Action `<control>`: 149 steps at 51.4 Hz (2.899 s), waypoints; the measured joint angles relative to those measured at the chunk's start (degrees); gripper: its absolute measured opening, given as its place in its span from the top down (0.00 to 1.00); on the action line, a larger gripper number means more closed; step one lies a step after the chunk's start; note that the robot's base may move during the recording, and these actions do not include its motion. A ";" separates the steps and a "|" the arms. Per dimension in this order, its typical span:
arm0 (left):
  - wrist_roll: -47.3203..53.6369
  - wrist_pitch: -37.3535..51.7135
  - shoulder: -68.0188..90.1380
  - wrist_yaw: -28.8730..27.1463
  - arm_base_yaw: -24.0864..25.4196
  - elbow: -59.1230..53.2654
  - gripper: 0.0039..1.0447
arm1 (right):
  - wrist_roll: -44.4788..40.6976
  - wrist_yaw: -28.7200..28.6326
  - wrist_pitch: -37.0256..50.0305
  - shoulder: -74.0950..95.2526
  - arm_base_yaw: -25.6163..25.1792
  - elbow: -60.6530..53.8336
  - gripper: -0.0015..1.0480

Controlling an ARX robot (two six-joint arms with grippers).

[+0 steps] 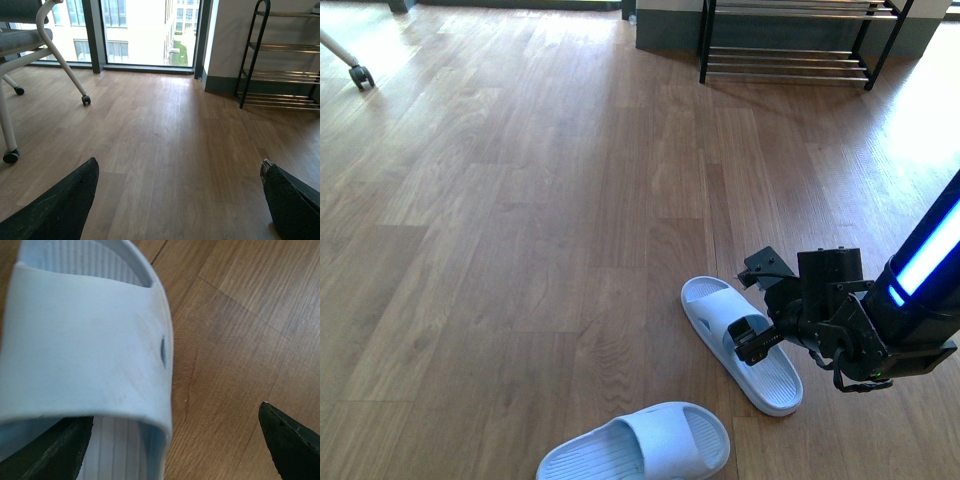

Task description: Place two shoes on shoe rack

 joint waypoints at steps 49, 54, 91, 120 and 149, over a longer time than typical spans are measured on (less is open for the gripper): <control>0.00 0.00 0.00 0.00 0.00 0.00 0.09 | -6.73 4.02 4.20 -17.33 -10.78 -19.06 0.98; 0.00 0.00 0.00 0.00 0.00 0.00 0.09 | -9.57 -0.61 2.12 -33.16 -12.28 -30.38 0.98; 0.00 0.00 0.00 0.00 0.00 0.00 0.09 | -5.27 -35.69 -35.21 -123.32 -30.67 -60.54 0.98; 0.00 0.00 0.00 0.02 0.00 0.00 0.09 | 12.24 -47.76 -41.33 -147.36 -40.04 -71.17 0.98; -0.02 0.00 0.00 -0.17 0.00 0.00 0.09 | 12.48 -48.00 -41.24 -147.69 -39.98 -71.14 0.98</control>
